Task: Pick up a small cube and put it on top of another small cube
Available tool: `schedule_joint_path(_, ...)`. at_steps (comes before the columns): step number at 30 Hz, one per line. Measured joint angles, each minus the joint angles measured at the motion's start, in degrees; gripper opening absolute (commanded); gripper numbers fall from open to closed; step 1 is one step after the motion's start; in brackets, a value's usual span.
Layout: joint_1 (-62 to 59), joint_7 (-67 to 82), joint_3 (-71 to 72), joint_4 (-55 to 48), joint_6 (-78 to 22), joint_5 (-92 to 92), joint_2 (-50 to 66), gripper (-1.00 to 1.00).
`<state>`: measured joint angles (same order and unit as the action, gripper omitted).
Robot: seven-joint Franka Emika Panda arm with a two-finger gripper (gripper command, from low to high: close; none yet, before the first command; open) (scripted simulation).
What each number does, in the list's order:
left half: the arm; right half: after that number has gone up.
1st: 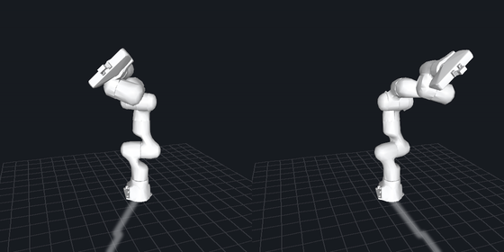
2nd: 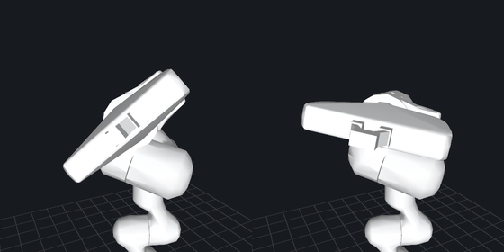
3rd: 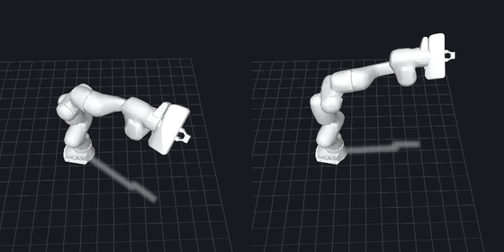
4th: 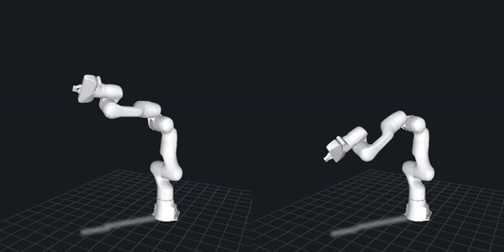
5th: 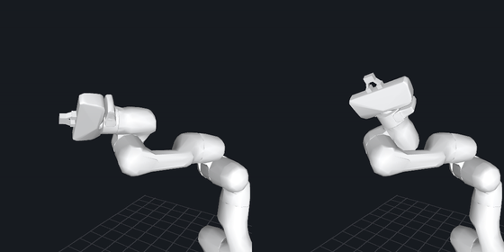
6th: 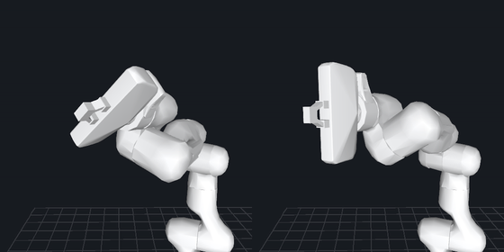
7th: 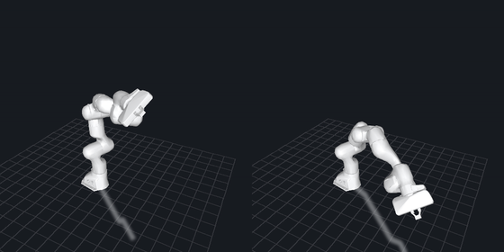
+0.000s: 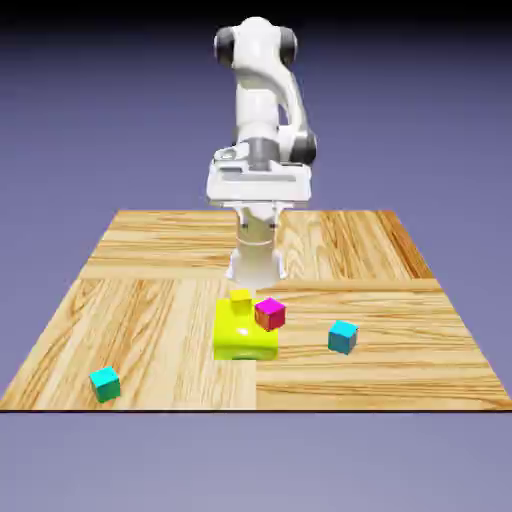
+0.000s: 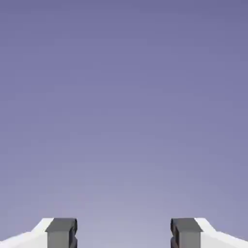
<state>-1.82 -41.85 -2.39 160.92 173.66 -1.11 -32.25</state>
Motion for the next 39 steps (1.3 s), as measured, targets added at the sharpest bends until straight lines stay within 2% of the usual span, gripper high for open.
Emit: schedule_joint_path(39, -81.0, 19.6, -77.2, -2.8, -11.2, -35.9, 13.4, 0.00)
